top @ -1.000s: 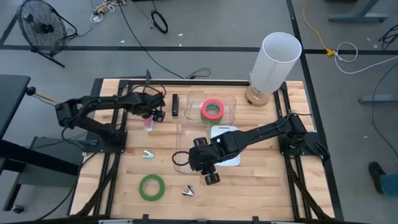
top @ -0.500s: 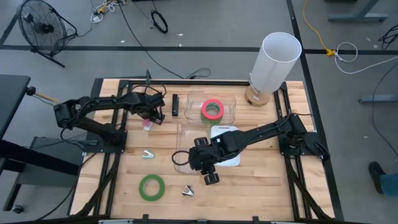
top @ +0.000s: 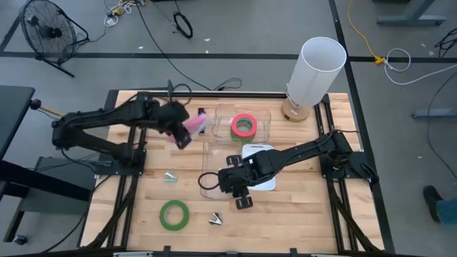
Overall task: Pick and place Stapler, Stapler remover, tape
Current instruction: Put the pink stapler into the bottom transparent bin, then put the black stapler into the bottom transparent bin
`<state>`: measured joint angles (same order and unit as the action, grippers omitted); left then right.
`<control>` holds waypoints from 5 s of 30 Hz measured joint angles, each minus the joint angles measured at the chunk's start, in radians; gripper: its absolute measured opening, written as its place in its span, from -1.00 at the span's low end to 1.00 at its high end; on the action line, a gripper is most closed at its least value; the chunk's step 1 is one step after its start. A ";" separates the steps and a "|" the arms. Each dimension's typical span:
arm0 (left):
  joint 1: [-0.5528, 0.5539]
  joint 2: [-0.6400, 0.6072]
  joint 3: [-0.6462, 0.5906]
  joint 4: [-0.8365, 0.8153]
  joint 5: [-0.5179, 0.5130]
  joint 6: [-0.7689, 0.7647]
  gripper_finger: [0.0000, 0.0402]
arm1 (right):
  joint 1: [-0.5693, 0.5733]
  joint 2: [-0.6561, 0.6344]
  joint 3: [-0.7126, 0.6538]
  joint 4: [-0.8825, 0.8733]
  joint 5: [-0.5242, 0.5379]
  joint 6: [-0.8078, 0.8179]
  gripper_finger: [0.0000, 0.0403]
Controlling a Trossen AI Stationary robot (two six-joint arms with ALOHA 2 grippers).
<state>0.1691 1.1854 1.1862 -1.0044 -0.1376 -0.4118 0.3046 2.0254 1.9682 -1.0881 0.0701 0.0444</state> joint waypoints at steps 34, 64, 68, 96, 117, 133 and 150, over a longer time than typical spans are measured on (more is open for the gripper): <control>-0.227 0.401 0.023 0.338 0.088 -0.338 -0.29 | 0.003 0.000 0.000 -0.154 0.072 0.090 -0.25; -0.223 0.457 0.023 0.355 0.037 -0.289 0.34 | 0.003 0.000 0.000 -0.139 0.072 0.079 -0.25; -0.198 0.421 0.023 0.341 0.037 -0.251 0.23 | 0.003 0.000 0.000 -0.136 0.072 0.079 -0.25; 0.324 0.169 -0.127 0.210 -0.038 -0.231 -0.04 | 0.003 0.000 0.000 -0.120 0.072 0.078 -0.25; 0.398 0.349 -0.251 0.560 0.051 -0.310 -0.04 | 0.003 0.000 0.000 -0.086 0.072 0.045 -0.25; 0.370 0.419 -0.251 0.637 0.038 -0.309 -0.04 | 0.003 0.000 0.000 -0.085 0.072 0.045 -0.25; 0.370 0.419 -0.251 0.633 0.000 -0.309 -0.04 | 0.003 0.000 0.000 -0.075 0.072 0.044 -0.25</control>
<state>0.5388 1.6043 0.9356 -0.3714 -0.1375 -0.7211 0.3077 2.0254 1.9686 -1.1629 0.1417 0.0888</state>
